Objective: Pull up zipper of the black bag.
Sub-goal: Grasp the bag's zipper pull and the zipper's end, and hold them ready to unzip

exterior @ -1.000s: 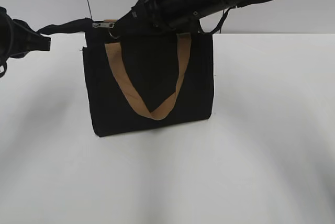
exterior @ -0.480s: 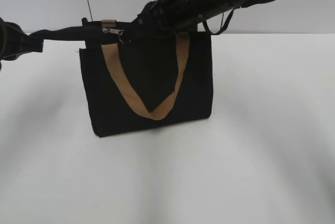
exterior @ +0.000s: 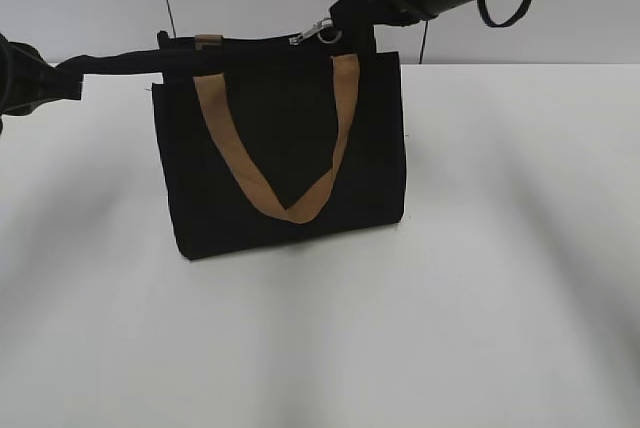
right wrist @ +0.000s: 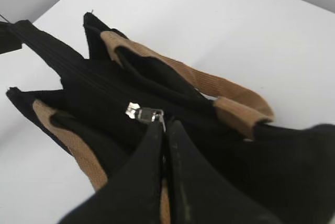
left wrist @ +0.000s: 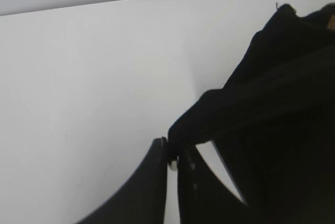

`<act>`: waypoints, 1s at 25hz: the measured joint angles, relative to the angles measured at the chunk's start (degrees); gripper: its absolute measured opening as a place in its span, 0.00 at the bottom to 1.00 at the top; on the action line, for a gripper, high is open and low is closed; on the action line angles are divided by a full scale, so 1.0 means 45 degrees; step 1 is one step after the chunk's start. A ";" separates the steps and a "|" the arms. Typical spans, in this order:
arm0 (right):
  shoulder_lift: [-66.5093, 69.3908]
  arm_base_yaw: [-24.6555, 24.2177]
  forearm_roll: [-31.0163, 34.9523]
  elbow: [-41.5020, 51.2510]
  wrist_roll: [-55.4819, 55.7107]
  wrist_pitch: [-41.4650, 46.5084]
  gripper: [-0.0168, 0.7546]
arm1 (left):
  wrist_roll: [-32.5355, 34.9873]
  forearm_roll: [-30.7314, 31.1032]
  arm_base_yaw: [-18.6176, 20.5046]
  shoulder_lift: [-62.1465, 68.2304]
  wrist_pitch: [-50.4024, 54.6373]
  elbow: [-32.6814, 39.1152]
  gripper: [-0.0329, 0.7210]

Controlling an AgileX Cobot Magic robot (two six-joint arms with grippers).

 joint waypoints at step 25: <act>-0.1318 -0.0874 -0.2698 0.0000 0.1671 0.1550 0.56 | 0.0000 -0.1670 0.0025 -0.0304 0.1095 0.0000 0.54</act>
